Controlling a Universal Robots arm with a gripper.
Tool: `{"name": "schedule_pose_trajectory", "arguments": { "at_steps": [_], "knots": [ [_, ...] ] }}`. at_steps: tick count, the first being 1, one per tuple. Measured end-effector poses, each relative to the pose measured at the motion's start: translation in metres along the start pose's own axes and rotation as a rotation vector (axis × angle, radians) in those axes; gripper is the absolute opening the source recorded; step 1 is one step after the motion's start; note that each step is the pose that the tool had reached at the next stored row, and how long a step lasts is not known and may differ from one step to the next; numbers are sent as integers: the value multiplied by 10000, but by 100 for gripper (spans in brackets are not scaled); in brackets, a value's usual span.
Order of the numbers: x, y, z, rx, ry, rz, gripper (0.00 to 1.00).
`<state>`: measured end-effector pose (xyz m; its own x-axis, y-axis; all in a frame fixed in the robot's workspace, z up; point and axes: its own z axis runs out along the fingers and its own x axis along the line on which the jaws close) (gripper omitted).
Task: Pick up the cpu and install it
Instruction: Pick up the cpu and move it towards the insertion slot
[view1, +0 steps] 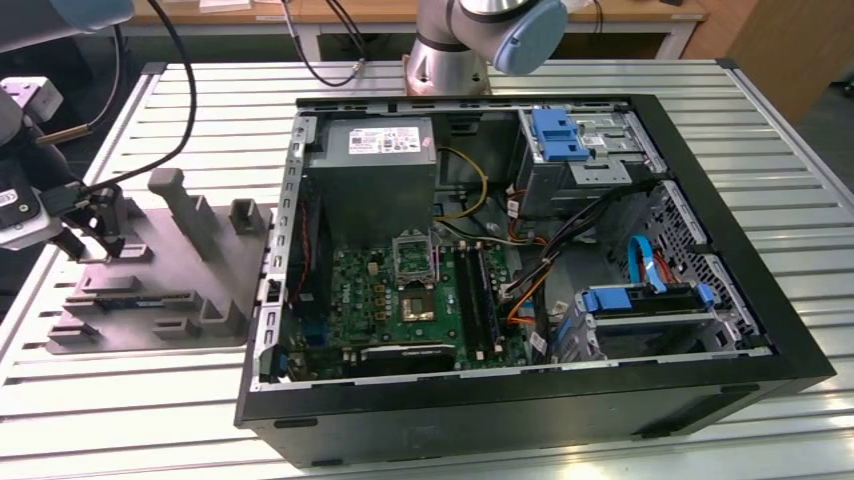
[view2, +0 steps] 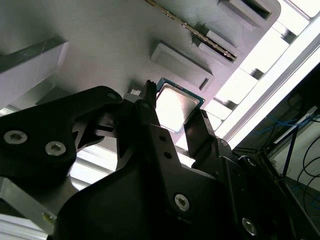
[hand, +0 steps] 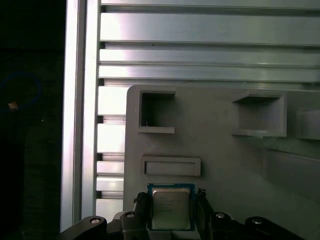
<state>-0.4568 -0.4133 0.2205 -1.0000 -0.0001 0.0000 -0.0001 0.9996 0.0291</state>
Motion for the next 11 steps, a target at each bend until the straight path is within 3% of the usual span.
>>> {"name": "schedule_pose_trajectory", "arguments": {
  "at_steps": [11],
  "knots": [
    [-4, 1, -21, 1, 1, 0, 47]
  ]
}}
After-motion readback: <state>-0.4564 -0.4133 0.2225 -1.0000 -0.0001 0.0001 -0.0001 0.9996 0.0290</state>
